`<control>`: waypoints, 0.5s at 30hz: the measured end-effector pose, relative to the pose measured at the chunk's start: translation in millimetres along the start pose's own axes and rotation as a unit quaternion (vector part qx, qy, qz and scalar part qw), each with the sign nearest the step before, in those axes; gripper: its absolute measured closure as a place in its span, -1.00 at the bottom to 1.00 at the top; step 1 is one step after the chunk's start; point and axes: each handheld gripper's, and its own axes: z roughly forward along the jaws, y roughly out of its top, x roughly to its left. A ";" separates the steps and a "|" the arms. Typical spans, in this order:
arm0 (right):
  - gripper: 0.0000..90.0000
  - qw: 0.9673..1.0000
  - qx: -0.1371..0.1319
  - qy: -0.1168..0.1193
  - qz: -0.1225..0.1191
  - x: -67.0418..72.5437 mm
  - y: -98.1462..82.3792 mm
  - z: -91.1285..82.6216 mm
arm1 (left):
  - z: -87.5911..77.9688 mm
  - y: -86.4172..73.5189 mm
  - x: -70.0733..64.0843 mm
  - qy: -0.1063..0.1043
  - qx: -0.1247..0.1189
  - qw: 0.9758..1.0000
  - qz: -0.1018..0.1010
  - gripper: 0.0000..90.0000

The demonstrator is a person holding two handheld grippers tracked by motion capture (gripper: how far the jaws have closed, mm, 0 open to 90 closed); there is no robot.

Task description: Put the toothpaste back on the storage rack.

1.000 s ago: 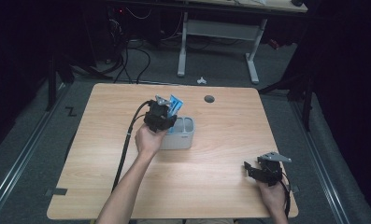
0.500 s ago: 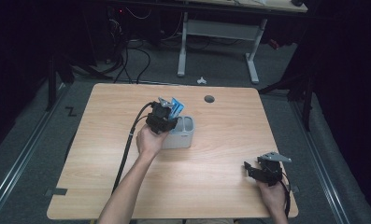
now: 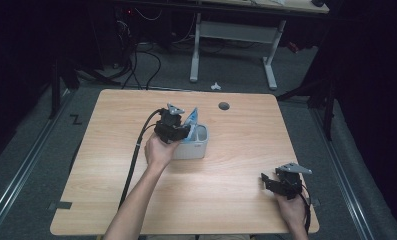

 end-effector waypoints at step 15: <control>-0.21 1.000 0.000 -0.001 0.000 -0.2 0.0 0.1 | -25.5 -8.5 13.9 -0.007 -0.038 0.999 -0.024 0.11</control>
